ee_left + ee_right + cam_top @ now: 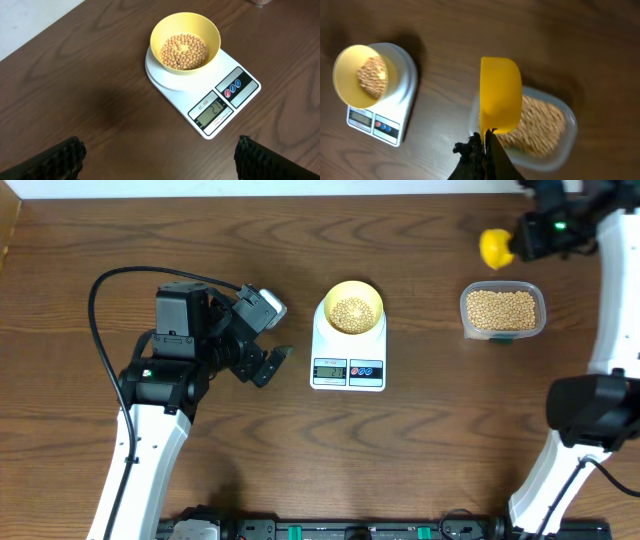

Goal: Scoop item into bowl and weigh 50g on scale

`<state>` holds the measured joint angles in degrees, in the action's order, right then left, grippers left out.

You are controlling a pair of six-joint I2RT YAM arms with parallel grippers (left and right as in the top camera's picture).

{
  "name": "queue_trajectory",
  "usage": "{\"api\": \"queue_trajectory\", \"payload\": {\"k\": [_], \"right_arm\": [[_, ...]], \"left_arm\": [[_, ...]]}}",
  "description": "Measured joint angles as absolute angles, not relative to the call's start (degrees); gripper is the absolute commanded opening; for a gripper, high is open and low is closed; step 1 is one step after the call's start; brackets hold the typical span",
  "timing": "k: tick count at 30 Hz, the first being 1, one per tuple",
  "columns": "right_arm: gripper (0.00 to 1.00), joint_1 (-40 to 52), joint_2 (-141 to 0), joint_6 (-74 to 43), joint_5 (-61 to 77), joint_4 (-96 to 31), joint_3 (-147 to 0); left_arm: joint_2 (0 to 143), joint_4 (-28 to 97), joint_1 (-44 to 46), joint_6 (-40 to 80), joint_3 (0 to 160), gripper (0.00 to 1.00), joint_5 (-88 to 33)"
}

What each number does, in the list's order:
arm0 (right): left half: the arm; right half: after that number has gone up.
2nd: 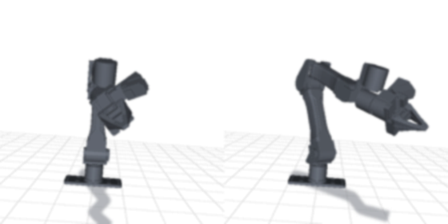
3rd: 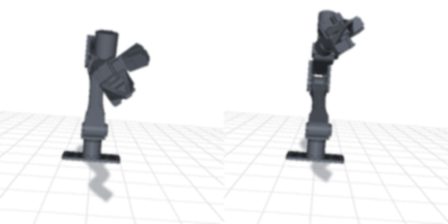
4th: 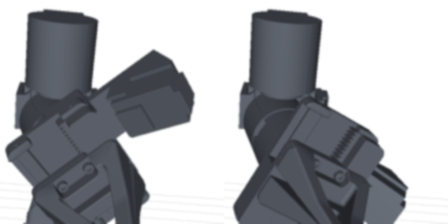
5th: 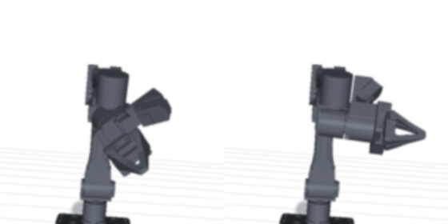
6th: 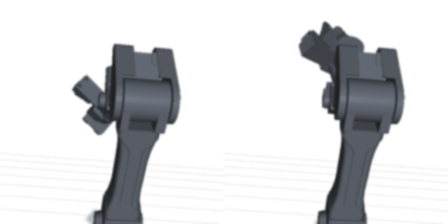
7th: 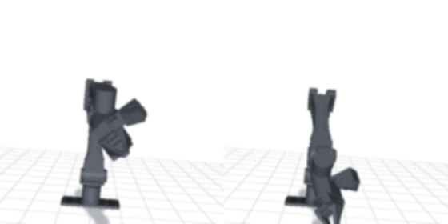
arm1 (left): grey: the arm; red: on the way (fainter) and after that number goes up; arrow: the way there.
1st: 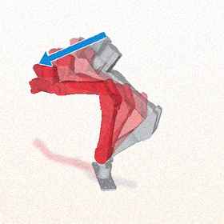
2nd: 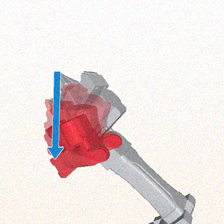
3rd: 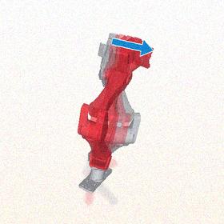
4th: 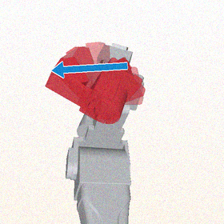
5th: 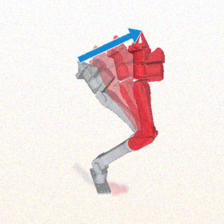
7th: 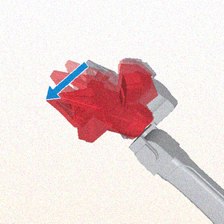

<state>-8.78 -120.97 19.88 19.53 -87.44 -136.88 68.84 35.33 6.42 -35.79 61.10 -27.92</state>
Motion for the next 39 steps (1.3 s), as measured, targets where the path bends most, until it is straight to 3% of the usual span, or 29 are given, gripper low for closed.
{"api": "queue_trajectory", "payload": {"k": [12,31,39], "right_arm": [[0.01,-13.4,-120.9,18.1,18.0,-90.4,-127.7],[0.01,-13.4,-120.9,15.4,12.4,-76.3,-109.8],[0.01,-12.7,-120.8,14.4,17.4,-72.4,-106.8]], "left_arm": [[68.8,35.3,6.4,-35.8,61.1,0.97,-27.9],[68.8,35.3,6.4,-35.8,61.1,0.97,-27.9],[68.8,35.3,6.4,-35.8,61.1,0.97,-27.9]]}}
